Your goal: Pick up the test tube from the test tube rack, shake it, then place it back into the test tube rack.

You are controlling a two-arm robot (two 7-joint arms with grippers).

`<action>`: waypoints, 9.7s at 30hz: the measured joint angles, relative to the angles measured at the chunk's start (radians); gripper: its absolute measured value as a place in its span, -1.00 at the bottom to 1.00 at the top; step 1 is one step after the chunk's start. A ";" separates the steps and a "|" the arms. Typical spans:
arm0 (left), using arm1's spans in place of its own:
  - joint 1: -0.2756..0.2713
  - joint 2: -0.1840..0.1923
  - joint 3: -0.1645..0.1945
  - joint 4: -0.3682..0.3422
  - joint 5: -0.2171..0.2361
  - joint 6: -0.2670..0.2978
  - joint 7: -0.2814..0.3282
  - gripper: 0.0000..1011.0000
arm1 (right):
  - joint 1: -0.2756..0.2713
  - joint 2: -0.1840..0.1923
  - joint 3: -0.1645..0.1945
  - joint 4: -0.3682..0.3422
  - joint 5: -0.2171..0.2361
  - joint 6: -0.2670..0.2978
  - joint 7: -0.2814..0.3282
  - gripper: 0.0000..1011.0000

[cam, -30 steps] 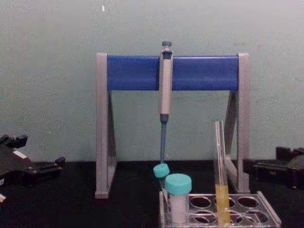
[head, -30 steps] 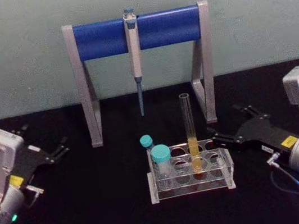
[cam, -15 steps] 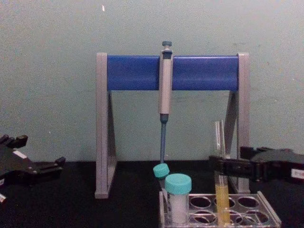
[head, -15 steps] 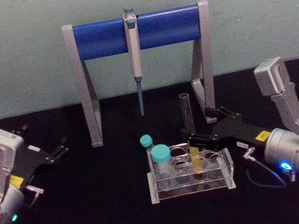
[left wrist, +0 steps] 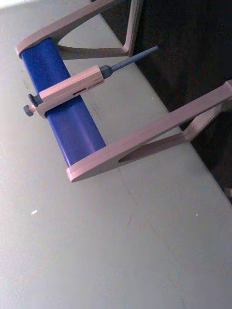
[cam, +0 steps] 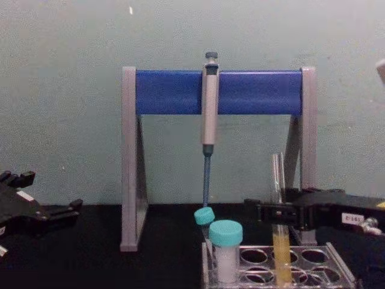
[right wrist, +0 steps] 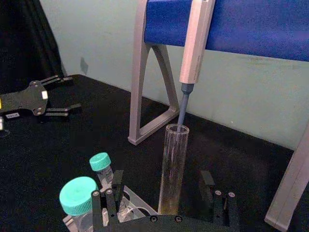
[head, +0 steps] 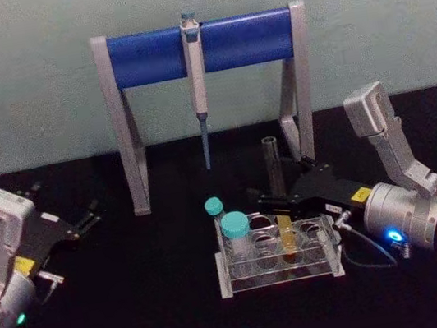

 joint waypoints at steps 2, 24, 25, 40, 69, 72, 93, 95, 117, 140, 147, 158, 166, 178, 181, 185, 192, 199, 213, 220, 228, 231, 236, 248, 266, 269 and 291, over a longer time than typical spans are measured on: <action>0.000 0.000 0.000 0.000 0.000 0.000 0.000 1.00 | 0.004 -0.003 -0.002 0.005 -0.002 0.002 0.002 0.98; 0.000 0.000 0.000 0.000 0.000 0.000 0.000 1.00 | 0.005 -0.003 -0.003 0.006 -0.006 0.003 0.002 0.83; 0.000 0.000 0.000 0.000 0.000 0.000 0.000 1.00 | 0.005 -0.003 -0.002 0.006 -0.006 0.003 0.002 0.79; 0.000 0.000 0.000 0.000 0.000 0.000 0.000 1.00 | 0.004 -0.003 -0.002 0.005 -0.004 0.003 0.002 -0.07; 0.000 0.000 0.000 0.000 0.000 0.000 0.000 1.00 | -0.004 -0.001 0.000 0.002 -0.011 -0.029 0.005 -0.56; 0.000 0.000 0.000 0.000 0.000 0.000 0.000 1.00 | -0.016 0.000 0.008 -0.005 -0.016 -0.059 0.007 -0.56; 0.000 0.000 0.000 0.000 0.000 0.000 0.000 1.00 | -0.097 0.002 0.072 -0.122 -0.063 -0.221 0.002 -0.56; 0.000 0.000 0.000 0.000 0.000 0.000 0.000 1.00 | -0.097 0.000 0.080 -0.133 -0.067 -0.230 0.001 -0.56; 0.000 0.000 0.000 0.000 0.000 0.000 0.000 1.00 | -0.072 -0.041 0.113 -0.091 -0.075 -0.275 0.009 -0.56; 0.000 0.000 0.000 0.000 0.000 0.000 0.000 1.00 | -0.183 0.016 0.134 -0.218 -0.020 -0.225 0.044 -0.56; 0.000 0.000 0.000 0.000 0.000 0.000 0.000 1.00 | -0.133 -0.011 0.094 -0.166 0.000 -0.239 0.074 -0.56; 0.000 0.000 0.000 0.000 0.000 0.000 0.000 1.00 | -0.055 -0.069 0.079 -0.053 -0.030 -0.280 0.019 -0.56; 0.000 0.000 0.000 0.000 0.000 0.000 0.000 1.00 | -0.057 -0.086 0.103 -0.035 -0.057 -0.286 -0.021 -0.56; 0.000 0.000 0.000 0.000 0.000 0.000 0.000 1.00 | -0.094 -0.073 0.136 -0.073 -0.080 -0.268 -0.038 -0.56; 0.000 0.000 0.000 0.000 0.000 0.000 0.000 1.00 | -0.108 -0.065 0.144 -0.090 -0.082 -0.260 -0.041 -0.56; 0.000 0.000 0.000 0.000 0.000 0.000 0.000 1.00 | -0.137 -0.047 0.153 -0.126 -0.081 -0.239 -0.039 -0.56; 0.000 0.000 0.000 0.000 0.000 0.000 0.000 1.00 | -0.181 -0.014 0.153 -0.190 -0.050 -0.202 -0.006 -0.56; 0.000 0.000 0.000 0.000 0.000 0.000 0.000 1.00 | -0.174 -0.005 0.120 -0.196 0.003 -0.189 0.052 -0.56; 0.000 0.000 0.000 0.000 0.000 0.000 0.000 1.00 | -0.052 -0.054 0.065 -0.050 0.033 -0.245 0.083 -0.56; 0.000 0.000 0.000 0.000 0.000 0.000 0.000 1.00 | -0.020 -0.071 0.070 -0.001 0.020 -0.254 0.044 -0.56; 0.000 0.000 0.000 0.000 0.000 0.000 0.000 1.00 | -0.036 -0.066 0.097 -0.013 -0.006 -0.246 -0.008 -0.56; 0.000 0.000 0.000 0.000 0.000 0.000 0.000 1.00 | -0.043 -0.063 0.102 -0.020 -0.011 -0.241 -0.015 -0.56; 0.000 0.000 0.000 0.000 0.000 0.000 0.000 1.00 | -0.054 -0.062 0.111 -0.032 -0.024 -0.233 -0.024 -0.56; 0.000 0.000 0.000 0.000 0.000 0.000 0.000 1.00 | -0.069 -0.057 0.128 -0.051 -0.046 -0.228 -0.032 -0.56; 0.000 0.000 0.000 0.000 0.000 0.000 0.000 1.00 | -0.202 0.009 0.169 -0.217 -0.055 -0.193 -0.034 -0.56; 0.000 0.000 0.000 0.000 0.000 0.000 0.000 1.00 | -0.214 0.013 0.168 -0.233 -0.047 -0.188 -0.026 -0.56; 0.000 0.000 0.000 0.000 0.000 0.000 0.000 1.00 | -0.056 -0.059 0.076 -0.067 -0.020 -0.222 0.038 -0.56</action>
